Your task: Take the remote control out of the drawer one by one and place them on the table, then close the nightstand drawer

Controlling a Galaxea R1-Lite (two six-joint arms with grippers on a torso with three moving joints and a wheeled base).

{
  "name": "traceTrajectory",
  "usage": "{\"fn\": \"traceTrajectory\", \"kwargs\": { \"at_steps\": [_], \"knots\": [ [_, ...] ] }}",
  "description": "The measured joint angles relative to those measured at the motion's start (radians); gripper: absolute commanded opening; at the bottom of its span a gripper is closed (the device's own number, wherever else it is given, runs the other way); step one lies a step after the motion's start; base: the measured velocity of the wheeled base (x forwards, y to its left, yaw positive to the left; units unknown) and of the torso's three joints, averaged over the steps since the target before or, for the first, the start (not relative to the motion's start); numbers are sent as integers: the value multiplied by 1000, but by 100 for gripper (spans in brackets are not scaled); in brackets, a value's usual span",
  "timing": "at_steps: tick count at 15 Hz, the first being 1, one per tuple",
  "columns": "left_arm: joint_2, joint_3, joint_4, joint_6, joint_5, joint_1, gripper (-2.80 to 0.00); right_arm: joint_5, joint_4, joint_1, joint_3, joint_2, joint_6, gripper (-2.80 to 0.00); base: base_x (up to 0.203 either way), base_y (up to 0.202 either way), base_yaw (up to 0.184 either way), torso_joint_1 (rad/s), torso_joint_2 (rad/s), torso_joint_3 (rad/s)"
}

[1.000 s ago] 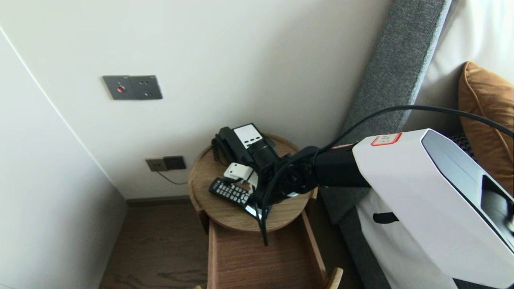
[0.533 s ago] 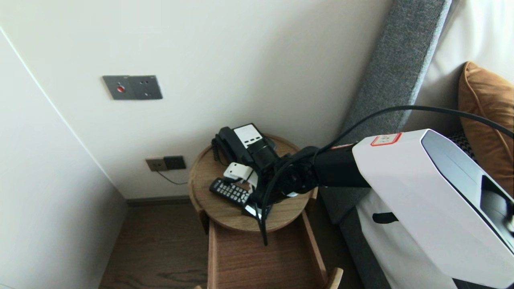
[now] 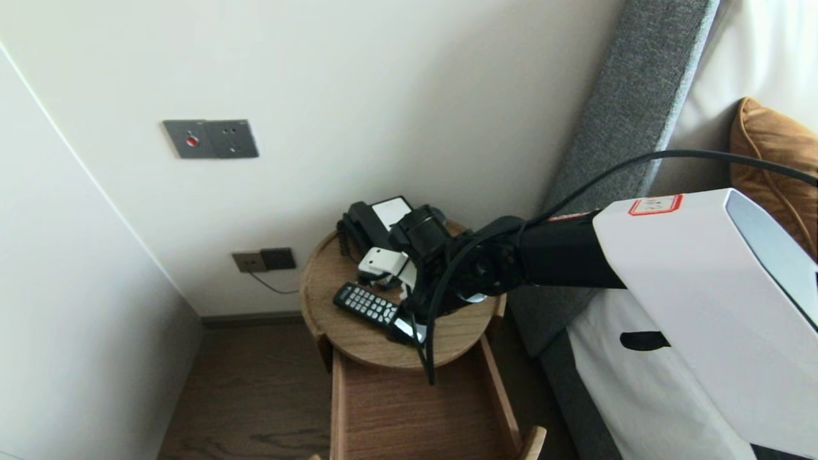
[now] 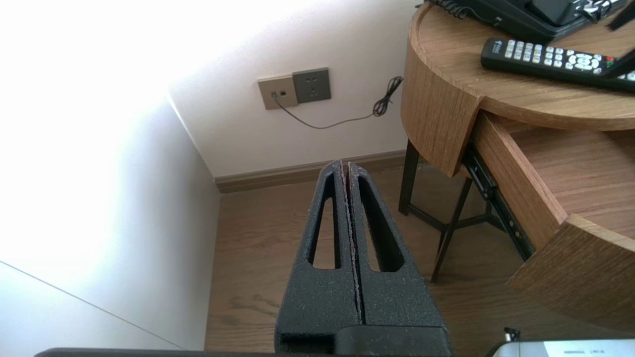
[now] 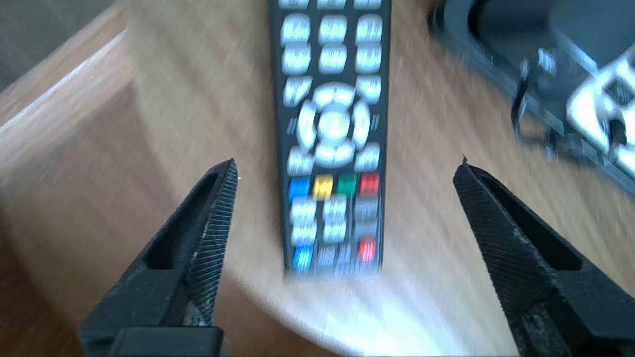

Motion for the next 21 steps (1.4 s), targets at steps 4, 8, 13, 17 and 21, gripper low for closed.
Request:
{"fn": "traceTrajectory", "kwargs": {
  "at_steps": [4,8,13,17,21],
  "knots": [
    [0,0,0,-1,1,0,-280,-33,11,-1,60,-84,1,-280,0,0,0,0,0,0],
    [0,0,0,-2,0,0,-280,-86,12,-6,143,-184,3,-280,0,0,0,0,0,0],
    [0,0,1,-2,1,0,-280,-99,11,3,286,-302,76,-280,0,0,0,0,0,0],
    [0,0,0,-2,1,0,-280,-91,11,25,481,-402,181,-280,0,0,0,0,0,0],
    [0,0,0,-2,0,0,-280,-59,8,75,728,-496,302,-280,0,0,0,0,0,0]
  ]
}}
